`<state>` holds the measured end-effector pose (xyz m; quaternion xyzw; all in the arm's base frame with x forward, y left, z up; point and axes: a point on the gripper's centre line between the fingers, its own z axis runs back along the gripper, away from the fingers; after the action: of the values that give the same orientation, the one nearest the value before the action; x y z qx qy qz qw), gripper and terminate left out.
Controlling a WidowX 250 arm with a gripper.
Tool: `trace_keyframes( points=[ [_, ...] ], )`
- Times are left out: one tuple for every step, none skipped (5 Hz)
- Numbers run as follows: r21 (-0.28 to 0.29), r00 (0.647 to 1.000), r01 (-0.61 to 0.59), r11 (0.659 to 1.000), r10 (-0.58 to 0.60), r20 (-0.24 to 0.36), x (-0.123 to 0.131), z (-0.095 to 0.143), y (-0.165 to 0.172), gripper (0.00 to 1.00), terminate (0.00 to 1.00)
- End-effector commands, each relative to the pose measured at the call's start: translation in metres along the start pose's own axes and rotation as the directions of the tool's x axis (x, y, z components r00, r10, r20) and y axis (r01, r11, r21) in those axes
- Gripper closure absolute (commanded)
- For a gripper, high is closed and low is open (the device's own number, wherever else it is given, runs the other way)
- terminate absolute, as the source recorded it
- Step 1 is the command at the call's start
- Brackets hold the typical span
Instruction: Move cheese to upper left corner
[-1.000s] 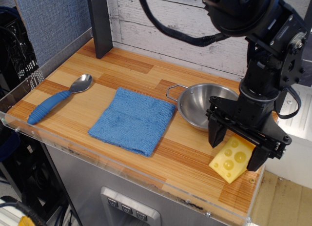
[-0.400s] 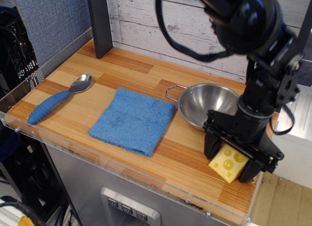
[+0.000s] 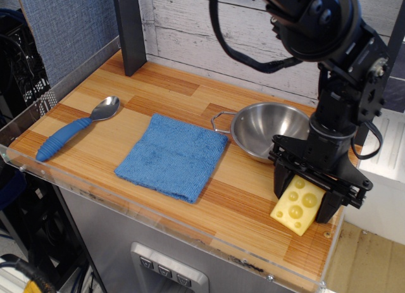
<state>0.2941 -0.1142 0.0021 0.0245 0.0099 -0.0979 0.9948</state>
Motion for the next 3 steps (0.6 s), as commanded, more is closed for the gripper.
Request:
trace_keyframes(
  points=[
    [0.016,0.996,0.052,0.998,-0.053,0.075,-0.017,0.044,0.004,1.0,0.0],
    [0.085,0.976,0.03,0.996,-0.047,0.211,-0.032,0.082,0.012,1.0,0.0],
    [0.064,0.956,-0.049,0.997,0.028,0.293,-0.034,0.122,0.043,1.0,0.0]
  ],
)
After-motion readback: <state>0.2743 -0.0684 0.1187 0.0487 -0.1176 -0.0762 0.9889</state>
